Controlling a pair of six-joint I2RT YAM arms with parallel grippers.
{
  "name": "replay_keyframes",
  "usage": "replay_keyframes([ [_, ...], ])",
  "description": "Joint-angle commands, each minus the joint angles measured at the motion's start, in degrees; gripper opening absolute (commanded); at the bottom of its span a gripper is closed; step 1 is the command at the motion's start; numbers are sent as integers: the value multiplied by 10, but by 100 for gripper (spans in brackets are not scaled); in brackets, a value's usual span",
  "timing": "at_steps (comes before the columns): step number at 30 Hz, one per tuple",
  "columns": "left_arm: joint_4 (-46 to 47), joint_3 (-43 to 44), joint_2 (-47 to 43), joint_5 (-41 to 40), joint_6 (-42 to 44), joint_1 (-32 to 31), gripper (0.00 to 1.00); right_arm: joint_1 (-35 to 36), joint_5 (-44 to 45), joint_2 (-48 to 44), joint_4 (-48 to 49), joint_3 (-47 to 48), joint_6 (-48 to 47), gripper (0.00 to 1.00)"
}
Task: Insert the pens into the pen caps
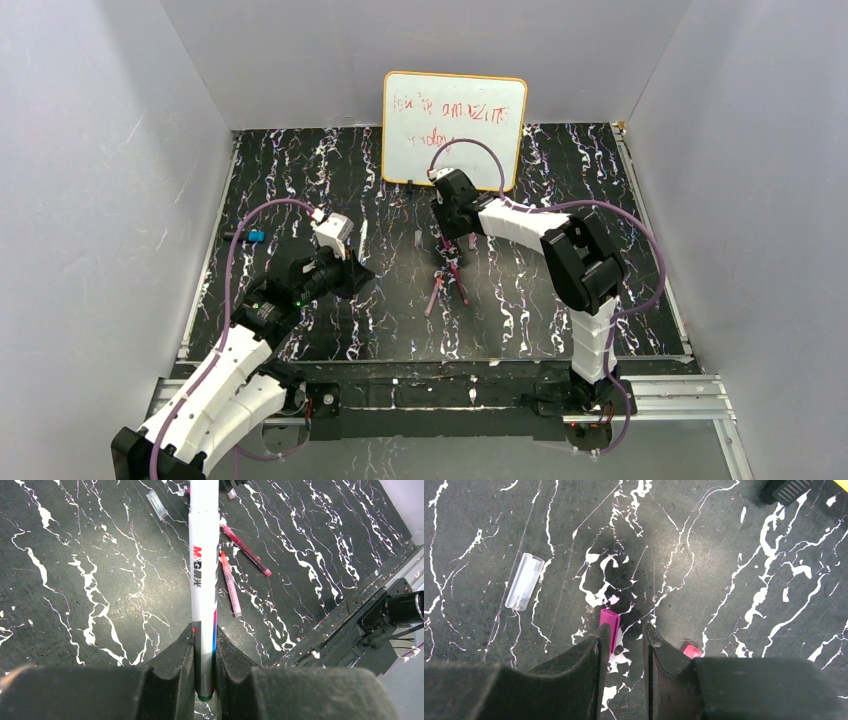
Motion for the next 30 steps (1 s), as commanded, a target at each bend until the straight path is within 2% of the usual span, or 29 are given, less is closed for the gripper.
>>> replay_keyframes([
  [1, -8, 16, -2, -1, 3, 3, 0, 9, 0, -15, 5, 12, 7, 38],
  [21, -10, 17, -5, 0, 2, 3, 0, 16, 20, 38, 0, 26, 2, 36],
  [30, -10, 17, -3, -1, 3, 3, 0, 17, 21, 41, -2, 25, 1, 25],
])
